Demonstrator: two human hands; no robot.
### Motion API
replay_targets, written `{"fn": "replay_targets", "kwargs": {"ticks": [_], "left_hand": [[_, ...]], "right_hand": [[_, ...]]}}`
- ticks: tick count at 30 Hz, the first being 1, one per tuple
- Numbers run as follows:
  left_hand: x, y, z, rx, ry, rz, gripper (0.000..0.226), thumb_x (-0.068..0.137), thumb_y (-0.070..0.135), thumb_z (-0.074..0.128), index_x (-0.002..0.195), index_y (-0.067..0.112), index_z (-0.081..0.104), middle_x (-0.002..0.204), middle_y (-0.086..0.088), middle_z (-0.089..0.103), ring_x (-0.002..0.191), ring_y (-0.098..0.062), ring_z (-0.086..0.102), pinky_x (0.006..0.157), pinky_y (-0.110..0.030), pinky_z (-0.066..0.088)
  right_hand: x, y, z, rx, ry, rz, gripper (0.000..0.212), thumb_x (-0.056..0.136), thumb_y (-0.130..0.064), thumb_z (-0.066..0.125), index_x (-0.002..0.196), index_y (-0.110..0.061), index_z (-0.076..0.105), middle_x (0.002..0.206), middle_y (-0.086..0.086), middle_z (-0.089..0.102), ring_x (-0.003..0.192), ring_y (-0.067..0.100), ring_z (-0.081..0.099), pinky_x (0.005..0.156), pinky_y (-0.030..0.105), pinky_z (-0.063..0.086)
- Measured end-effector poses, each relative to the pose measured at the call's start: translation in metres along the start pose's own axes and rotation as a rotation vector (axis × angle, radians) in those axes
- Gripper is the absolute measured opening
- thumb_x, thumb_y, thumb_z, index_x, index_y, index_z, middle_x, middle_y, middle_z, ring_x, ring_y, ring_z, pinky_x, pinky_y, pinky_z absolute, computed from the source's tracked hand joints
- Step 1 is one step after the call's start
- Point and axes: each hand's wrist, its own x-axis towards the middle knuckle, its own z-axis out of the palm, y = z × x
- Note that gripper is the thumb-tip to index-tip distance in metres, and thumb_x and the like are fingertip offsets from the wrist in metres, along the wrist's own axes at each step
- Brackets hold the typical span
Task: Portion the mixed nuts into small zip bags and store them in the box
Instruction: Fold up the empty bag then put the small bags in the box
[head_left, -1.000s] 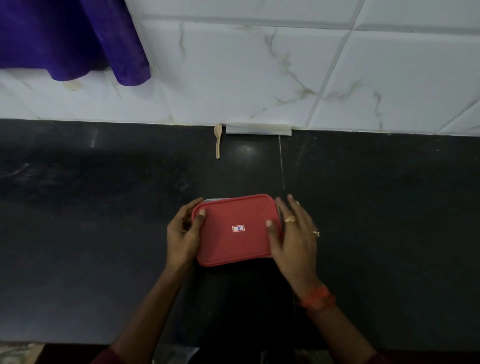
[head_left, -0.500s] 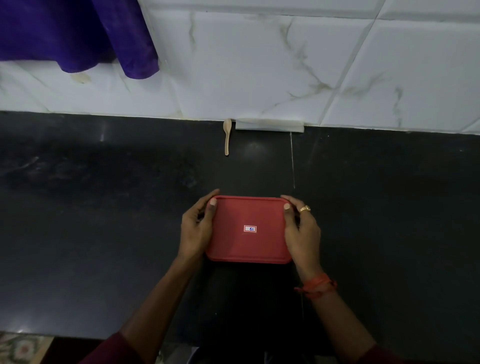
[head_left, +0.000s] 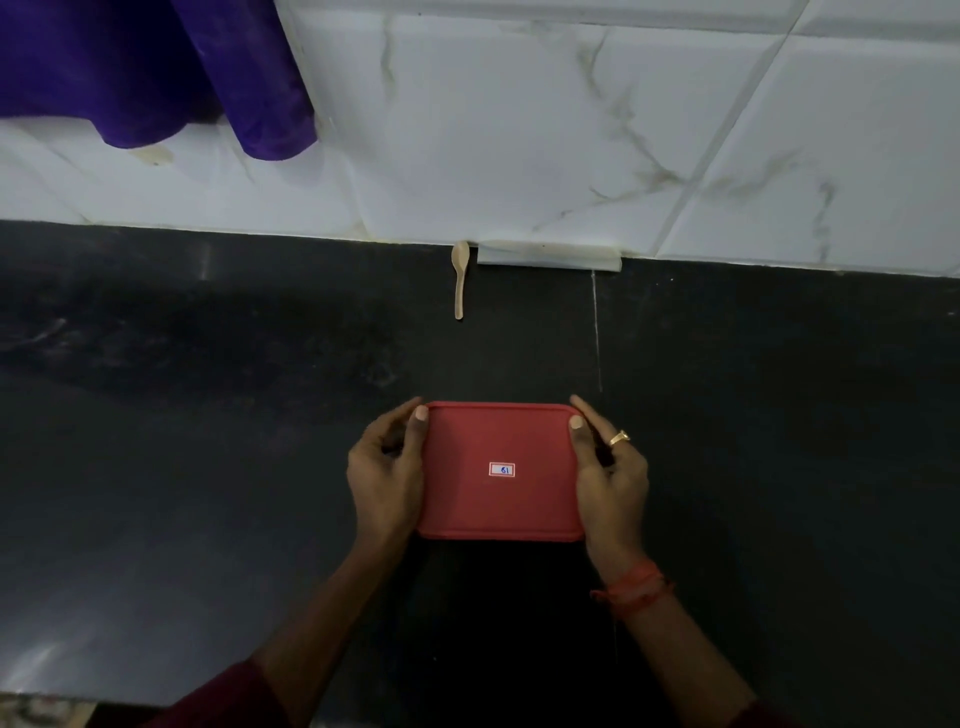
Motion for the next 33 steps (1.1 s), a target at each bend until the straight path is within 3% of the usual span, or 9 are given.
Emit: {"fn": "replay_targets", "kwargs": {"ticks": [4,7,11,13,18,24,28,31,33], "left_hand": [[0.034,0.009,-0.015,0.138,0.178,-0.002,0.027,0.085,0.048,0.072,0.079,0.022,0.071,0.076,0.008,0.07,0.071,0.0,0.064,0.069,-0.023,0.05],[0.065,0.016,-0.034,0.188,0.217,-0.036,0.035,0.082,0.057,0.071,0.076,0.023,0.071,0.075,0.009,0.071,0.073,-0.005,0.066,0.075,-0.031,0.055],[0.08,0.006,-0.068,0.17,0.138,-0.202,0.043,0.081,0.067,0.064,0.083,0.024,0.074,0.082,0.004,0.074,0.084,-0.017,0.07,0.084,-0.045,0.058],[0.073,0.005,-0.08,0.096,0.023,-0.263,0.037,0.084,0.06,0.066,0.08,0.025,0.076,0.083,0.0,0.075,0.084,-0.022,0.072,0.082,-0.051,0.059],[0.09,0.034,-0.078,0.034,-0.011,-0.144,0.018,0.092,0.035,0.068,0.088,0.021,0.077,0.085,-0.001,0.076,0.082,-0.016,0.071,0.08,-0.046,0.059],[0.18,0.066,-0.071,0.026,0.003,-0.068,0.048,0.083,0.06,0.06,0.066,0.015,0.065,0.072,-0.004,0.069,0.071,-0.019,0.064,0.072,-0.041,0.054],[0.228,0.075,-0.058,-0.005,0.003,-0.116,0.055,0.084,0.062,0.053,0.081,0.009,0.07,0.086,-0.007,0.073,0.086,-0.025,0.07,0.085,-0.046,0.056],[0.245,0.075,-0.046,-0.039,-0.008,-0.151,0.043,0.095,0.05,0.051,0.083,0.013,0.069,0.089,-0.01,0.069,0.089,-0.025,0.066,0.079,-0.037,0.051],[0.249,0.072,-0.038,-0.051,-0.003,-0.16,0.047,0.098,0.044,0.049,0.102,0.002,0.07,0.102,-0.021,0.069,0.09,-0.026,0.066,0.075,-0.032,0.048]], "right_hand": [[0.005,-0.012,0.038,0.106,0.082,0.072,0.013,0.092,-0.033,0.069,0.105,-0.034,0.069,0.101,-0.015,0.069,0.099,0.005,0.065,0.09,0.033,0.056],[0.012,-0.023,0.075,0.117,0.017,0.063,0.01,0.096,-0.035,0.064,0.102,-0.033,0.072,0.104,-0.013,0.069,0.103,0.009,0.065,0.094,0.034,0.054],[0.012,-0.023,0.101,0.03,-0.08,0.04,0.032,0.098,-0.037,0.058,0.13,-0.033,0.062,0.128,-0.009,0.058,0.117,0.007,0.055,0.105,0.033,0.044],[0.011,-0.021,0.104,0.01,-0.09,0.078,0.028,0.097,-0.03,0.06,0.125,-0.032,0.058,0.127,-0.006,0.06,0.117,0.014,0.058,0.106,0.042,0.047],[0.027,-0.042,0.125,-0.017,-0.142,0.028,0.044,0.098,-0.015,0.055,0.141,-0.026,0.054,0.13,-0.007,0.058,0.123,0.017,0.056,0.11,0.042,0.044],[0.09,-0.077,0.178,0.055,-0.237,-0.071,0.048,0.097,-0.005,0.051,0.141,-0.024,0.051,0.129,-0.004,0.062,0.12,0.013,0.06,0.108,0.041,0.048],[0.122,-0.082,0.204,0.084,-0.322,-0.061,0.057,0.096,-0.002,0.047,0.147,-0.027,0.046,0.127,-0.009,0.059,0.118,0.012,0.059,0.108,0.04,0.048],[0.133,-0.083,0.213,0.046,-0.371,-0.065,0.06,0.097,-0.001,0.045,0.151,-0.027,0.041,0.129,-0.009,0.058,0.121,0.013,0.057,0.11,0.04,0.047],[0.139,-0.082,0.217,-0.001,-0.391,-0.09,0.059,0.099,-0.005,0.046,0.153,-0.029,0.039,0.14,-0.005,0.056,0.126,0.015,0.054,0.112,0.041,0.045]]}}
